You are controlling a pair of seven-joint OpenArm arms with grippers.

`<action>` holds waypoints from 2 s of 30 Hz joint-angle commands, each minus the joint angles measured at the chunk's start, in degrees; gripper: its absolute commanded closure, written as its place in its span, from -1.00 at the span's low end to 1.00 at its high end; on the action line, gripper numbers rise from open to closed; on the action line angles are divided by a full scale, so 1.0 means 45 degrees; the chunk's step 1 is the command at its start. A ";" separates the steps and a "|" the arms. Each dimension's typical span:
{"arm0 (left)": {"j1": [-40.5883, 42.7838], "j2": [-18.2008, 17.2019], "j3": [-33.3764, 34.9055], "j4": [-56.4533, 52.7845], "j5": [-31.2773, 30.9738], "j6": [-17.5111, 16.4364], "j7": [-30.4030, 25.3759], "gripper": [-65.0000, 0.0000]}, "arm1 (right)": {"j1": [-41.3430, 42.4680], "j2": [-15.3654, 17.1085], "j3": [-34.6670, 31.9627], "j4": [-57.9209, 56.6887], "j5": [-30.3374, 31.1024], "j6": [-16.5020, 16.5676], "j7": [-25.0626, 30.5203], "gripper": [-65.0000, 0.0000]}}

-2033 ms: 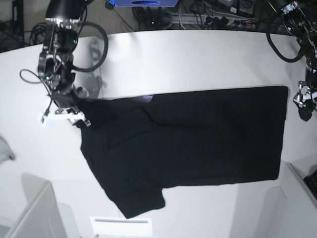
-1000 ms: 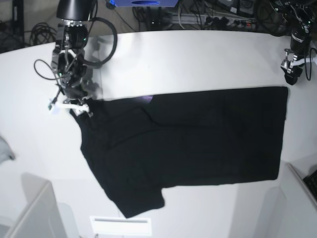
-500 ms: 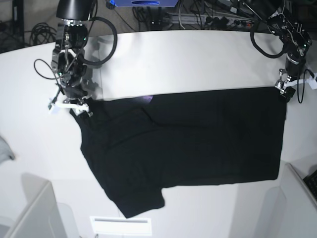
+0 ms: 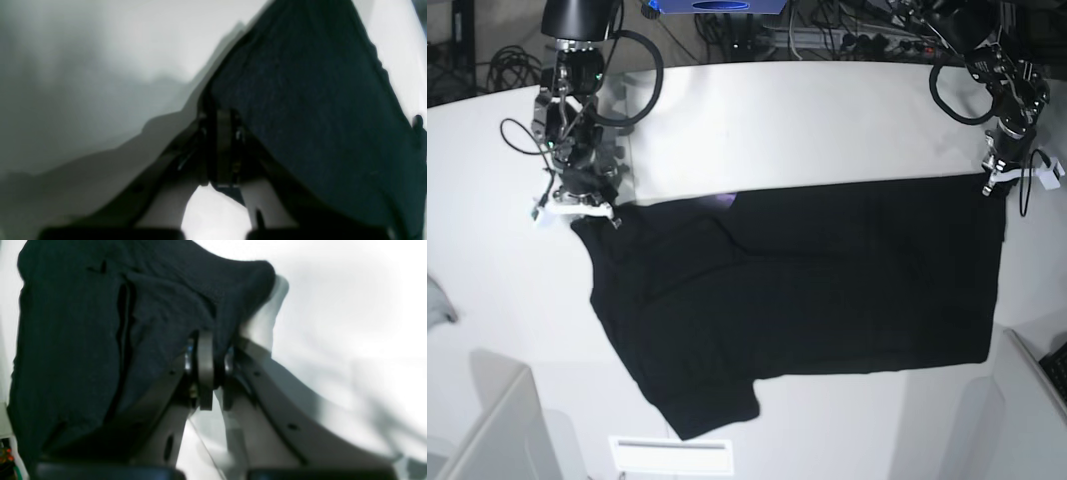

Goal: Fold the T-shirt properly
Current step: 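Pull the held shoulder edge further toward the robot with both grippers, then release the shoulder edge and raise both grippers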

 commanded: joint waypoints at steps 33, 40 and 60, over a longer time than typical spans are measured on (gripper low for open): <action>0.4686 -0.0355 0.0300 0.3095 0.1365 0.0160 0.0304 1.00 | -0.6224 -0.0085 0.0864 0.5266 0.0015 -0.0198 -0.0932 1.00; 0.5174 -0.0335 -0.0149 0.3447 0.1365 0.0140 0.0304 1.00 | -0.6908 -0.0085 0.0864 0.5247 0.0015 -0.0198 -0.1167 1.00; 0.5389 -0.0159 -0.1126 0.3447 0.1365 0.0140 0.0304 -0.25 | -0.7201 -0.0320 0.0961 0.5638 -0.0044 -0.0198 -0.1694 0.09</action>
